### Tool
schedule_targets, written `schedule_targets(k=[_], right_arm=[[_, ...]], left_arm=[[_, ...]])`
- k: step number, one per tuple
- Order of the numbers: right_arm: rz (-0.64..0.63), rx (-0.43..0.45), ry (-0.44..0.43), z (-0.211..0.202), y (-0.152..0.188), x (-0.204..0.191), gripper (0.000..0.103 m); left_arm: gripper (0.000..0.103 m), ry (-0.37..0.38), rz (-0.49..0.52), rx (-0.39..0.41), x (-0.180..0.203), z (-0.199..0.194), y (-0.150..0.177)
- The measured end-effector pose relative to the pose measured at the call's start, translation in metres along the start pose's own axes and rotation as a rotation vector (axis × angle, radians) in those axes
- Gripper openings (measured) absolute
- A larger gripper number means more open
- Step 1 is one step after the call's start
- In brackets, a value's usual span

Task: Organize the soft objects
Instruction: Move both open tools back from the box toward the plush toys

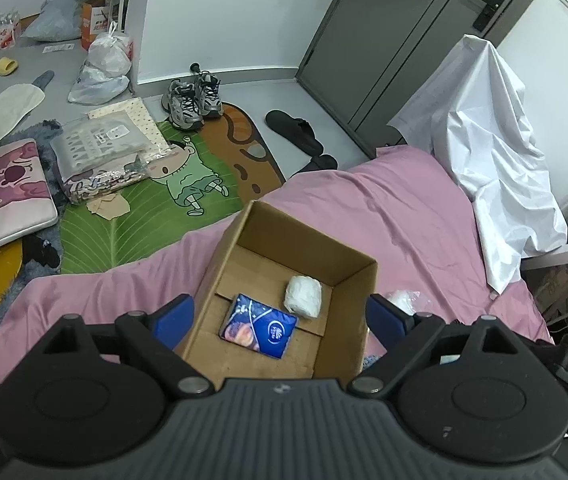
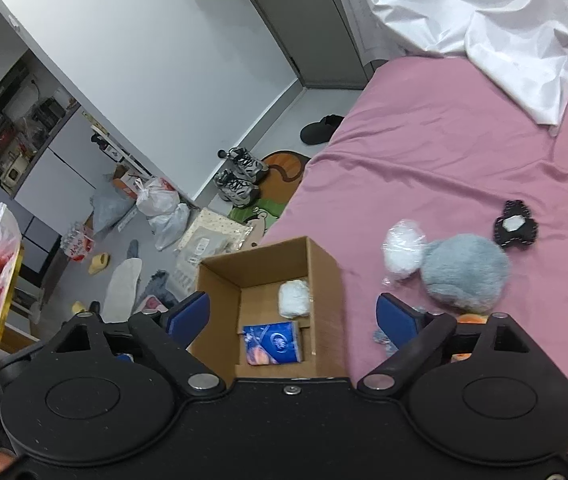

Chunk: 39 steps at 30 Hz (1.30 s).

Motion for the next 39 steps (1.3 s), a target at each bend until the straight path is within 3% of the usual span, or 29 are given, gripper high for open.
schedule_targets(k=[24,31,39], right_arm=[[0.094,0.006,0.064,-0.032,0.032,0.089,0.097],[0.138,-0.020,0.050,-0.025,0.043,0.114,0.097],[0.184,-0.047,0.017,-0.013,0.059,0.138,0.097]], left_arm=[[0.092,0.018,0.099,-0.019,0.059,0.005,0.053],[0.092,0.008,0.171,0.000,0.084,0.011,0.065],[0.091,-0.008,0.223,-0.037,0.107,0.033,0.086]])
Point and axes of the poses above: each gripper's, at about its wrist camera, not at the fingertips, and z roughly the way its jaws point, x to its right, y to its underside, the point moved 8 cm from there along z, roughly the way its jaws point, and after that the axes turned 10 degrees about -z, right-handed, at the moved point
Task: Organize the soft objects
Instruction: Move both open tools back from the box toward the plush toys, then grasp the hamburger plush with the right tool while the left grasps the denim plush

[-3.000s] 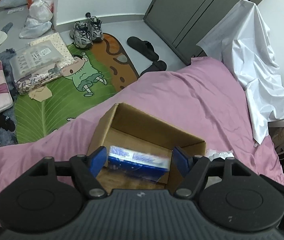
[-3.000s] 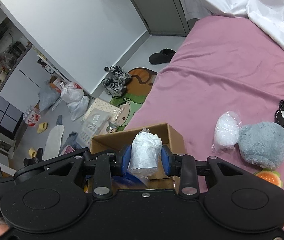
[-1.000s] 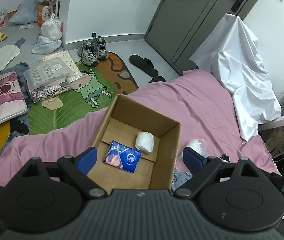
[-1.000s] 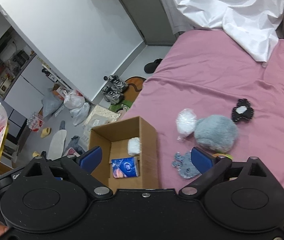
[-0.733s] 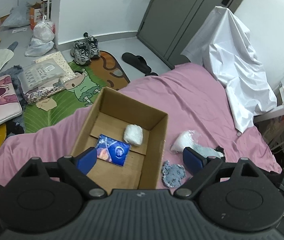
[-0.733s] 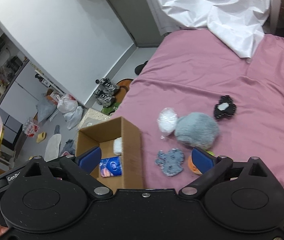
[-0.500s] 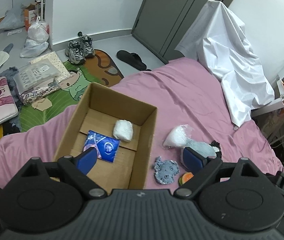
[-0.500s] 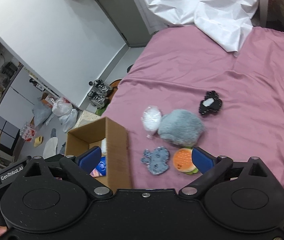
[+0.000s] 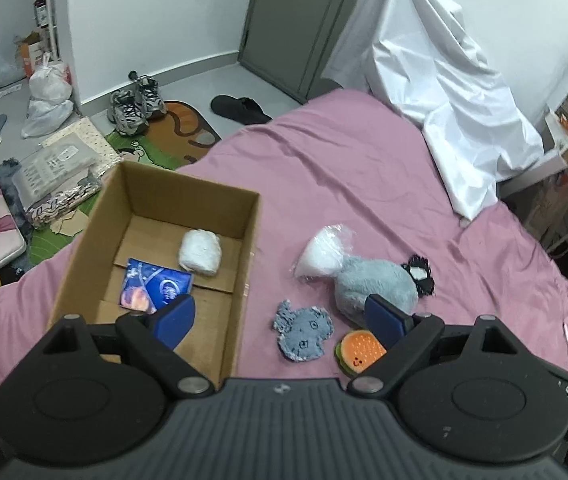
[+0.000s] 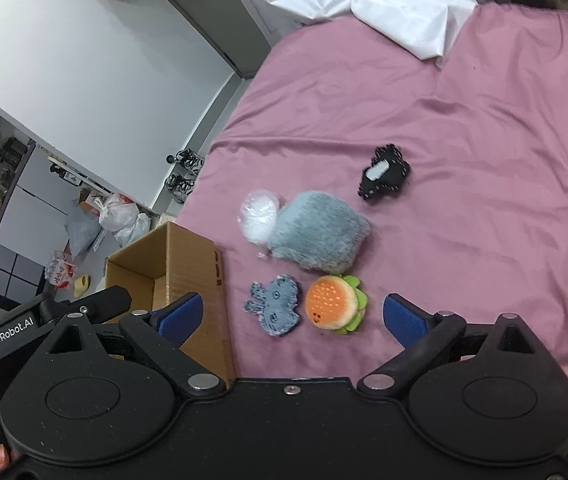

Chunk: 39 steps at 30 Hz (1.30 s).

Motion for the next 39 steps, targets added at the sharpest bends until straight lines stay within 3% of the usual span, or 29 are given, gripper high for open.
schedule_targets(k=[11,16,22,33,36,38,39], right_arm=[[0.031,-0.024,-0.051,0.018,0.011,0.018,0.094],[0.053,-0.036,-0.021,0.027,0.014,0.028,0.088],[0.109,-0.053,-0.057,0.042,0.017,0.036,0.082],[0.214,-0.120,-0.114,0.083,0.025,0.045,0.073],[0.244,-0.143,-0.143,0.092,0.027,0.048,0.067],[0.267,-0.161,-0.149,0.098,0.030,0.051,0.058],[0.280,-0.168,-0.152,0.100,0.031,0.052,0.049]], left_arm=[[0.085,-0.013,0.018,-0.041,0.022,0.023,0.017],[0.081,-0.027,0.013,-0.066,0.031,0.037,0.022],[0.072,-0.053,-0.010,-0.108,0.032,0.055,0.029],[0.070,-0.072,-0.027,-0.139,0.040,0.078,0.030],[0.068,-0.081,-0.039,-0.154,0.042,0.088,0.031],[0.066,-0.096,-0.051,-0.170,0.040,0.095,0.032],[0.066,-0.098,-0.056,-0.177,0.040,0.097,0.033]])
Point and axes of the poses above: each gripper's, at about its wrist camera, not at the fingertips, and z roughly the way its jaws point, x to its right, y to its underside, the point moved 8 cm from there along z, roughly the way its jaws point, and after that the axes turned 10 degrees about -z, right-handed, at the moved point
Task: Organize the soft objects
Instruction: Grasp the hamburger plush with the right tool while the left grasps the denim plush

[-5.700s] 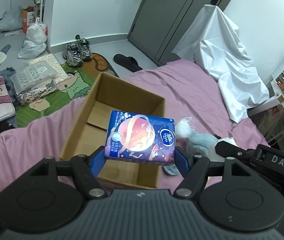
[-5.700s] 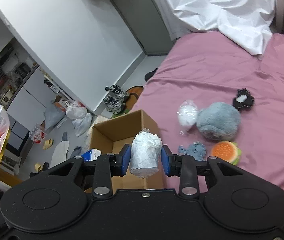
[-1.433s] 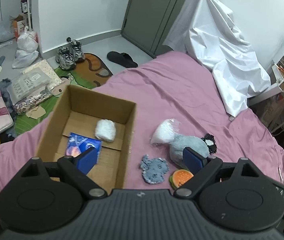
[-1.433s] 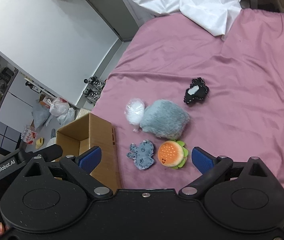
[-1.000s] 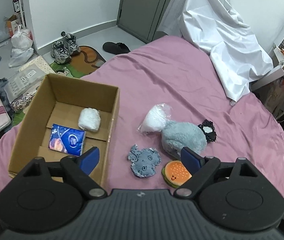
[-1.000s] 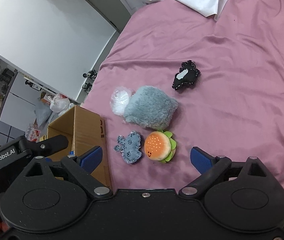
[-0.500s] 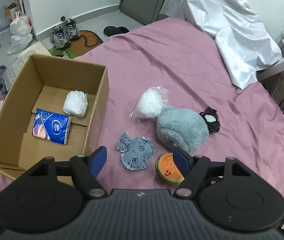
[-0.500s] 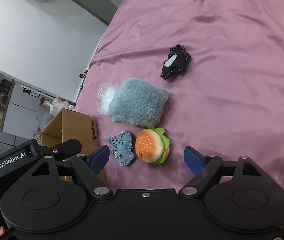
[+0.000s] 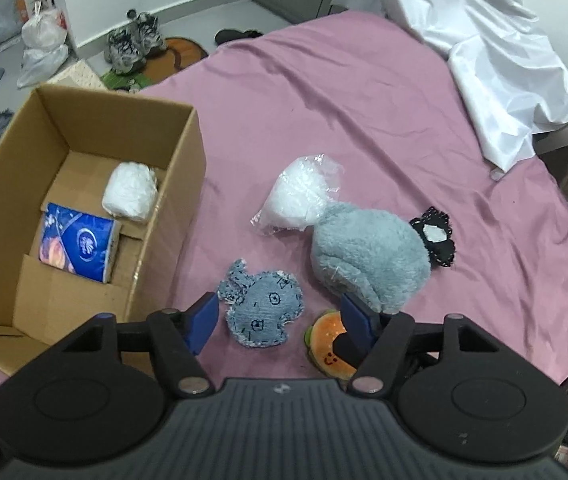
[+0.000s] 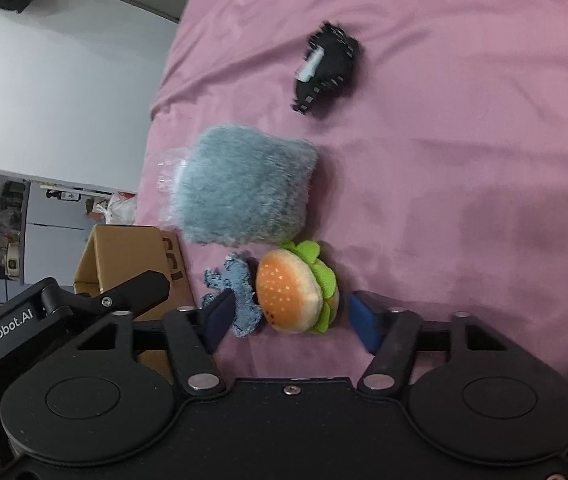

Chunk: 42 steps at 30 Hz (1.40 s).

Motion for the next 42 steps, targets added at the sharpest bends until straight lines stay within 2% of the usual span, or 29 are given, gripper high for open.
schedule_targets(k=[1,4,9,20,24,26,27,29,32,34,36,38,40,42], right_arm=[[0.015,-0.002,-0.003,0.002,0.000,0.003,0.037],[0.040,0.002,0.000,0.003,-0.002,0.008,0.029],[0.046,0.038,-0.001,-0.004,-0.004,0.012,0.025],[0.087,0.044,-0.020,-0.006,-0.007,0.020,0.025],[0.098,0.047,-0.025,-0.005,-0.007,0.022,0.029],[0.100,0.048,-0.028,-0.004,-0.007,0.023,0.029],[0.100,0.048,-0.029,-0.005,-0.007,0.023,0.030],[0.098,0.046,-0.030,-0.005,-0.007,0.024,0.032],[0.100,0.041,-0.043,-0.003,-0.007,0.022,0.043],[0.099,0.047,-0.068,-0.003,-0.008,0.020,0.056],[0.104,0.051,-0.073,-0.002,-0.008,0.019,0.057],[0.108,0.053,-0.070,-0.002,-0.008,0.019,0.056],[0.103,0.052,-0.053,-0.004,-0.007,0.019,0.048],[0.102,0.040,-0.031,-0.003,-0.006,0.020,0.031]], left_arm=[[0.066,-0.003,-0.004,-0.007,0.000,0.003,0.001],[0.066,-0.005,-0.008,-0.017,0.002,0.011,0.002],[0.066,-0.037,-0.008,-0.032,0.001,0.027,0.008],[0.066,-0.103,0.016,-0.047,-0.007,0.058,0.022],[0.066,-0.109,0.017,-0.049,-0.008,0.067,0.023],[0.060,-0.106,0.013,-0.047,-0.008,0.069,0.023],[0.052,-0.105,0.010,-0.050,-0.009,0.071,0.024],[0.049,-0.098,-0.002,-0.047,-0.011,0.072,0.024],[0.042,-0.088,0.009,-0.037,-0.012,0.065,0.027],[0.038,-0.076,0.000,-0.041,-0.014,0.063,0.029],[0.035,-0.061,-0.017,-0.050,-0.017,0.059,0.030],[0.032,-0.029,-0.032,-0.069,-0.017,0.057,0.031],[0.031,-0.012,-0.029,-0.071,-0.017,0.053,0.031],[0.031,0.001,-0.027,-0.070,-0.015,0.048,0.032]])
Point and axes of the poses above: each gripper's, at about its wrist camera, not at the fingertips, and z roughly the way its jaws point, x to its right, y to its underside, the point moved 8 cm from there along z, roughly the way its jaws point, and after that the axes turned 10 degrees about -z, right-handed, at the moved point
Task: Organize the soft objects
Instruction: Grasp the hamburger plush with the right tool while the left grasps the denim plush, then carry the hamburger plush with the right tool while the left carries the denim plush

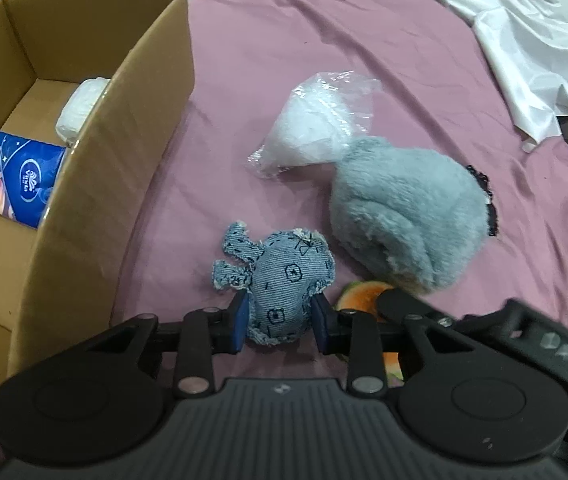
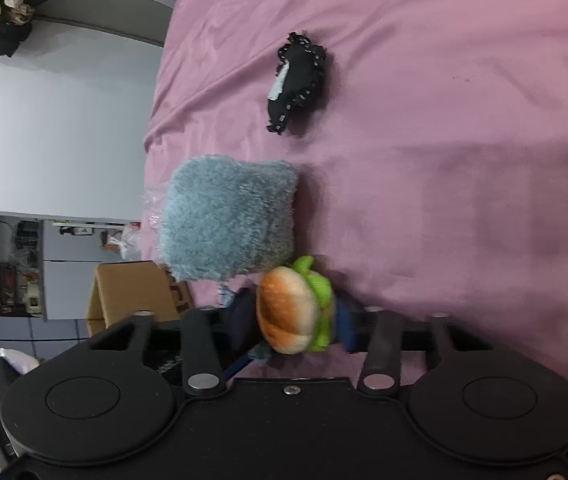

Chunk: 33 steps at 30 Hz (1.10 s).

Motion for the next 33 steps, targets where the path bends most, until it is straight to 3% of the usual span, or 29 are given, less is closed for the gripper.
schedule_targets(k=[12,33], right_arm=[[-0.127,0.037,0.081,-0.025,0.007,-0.031,0.030],[-0.231,0.139,0.083,-0.058,0.020,-0.089,0.030]], left_arm=[[0.031,0.054,-0.004,0.018,-0.002,-0.034,0.002],[0.031,0.166,-0.006,0.095,-0.029,-0.109,-0.015]])
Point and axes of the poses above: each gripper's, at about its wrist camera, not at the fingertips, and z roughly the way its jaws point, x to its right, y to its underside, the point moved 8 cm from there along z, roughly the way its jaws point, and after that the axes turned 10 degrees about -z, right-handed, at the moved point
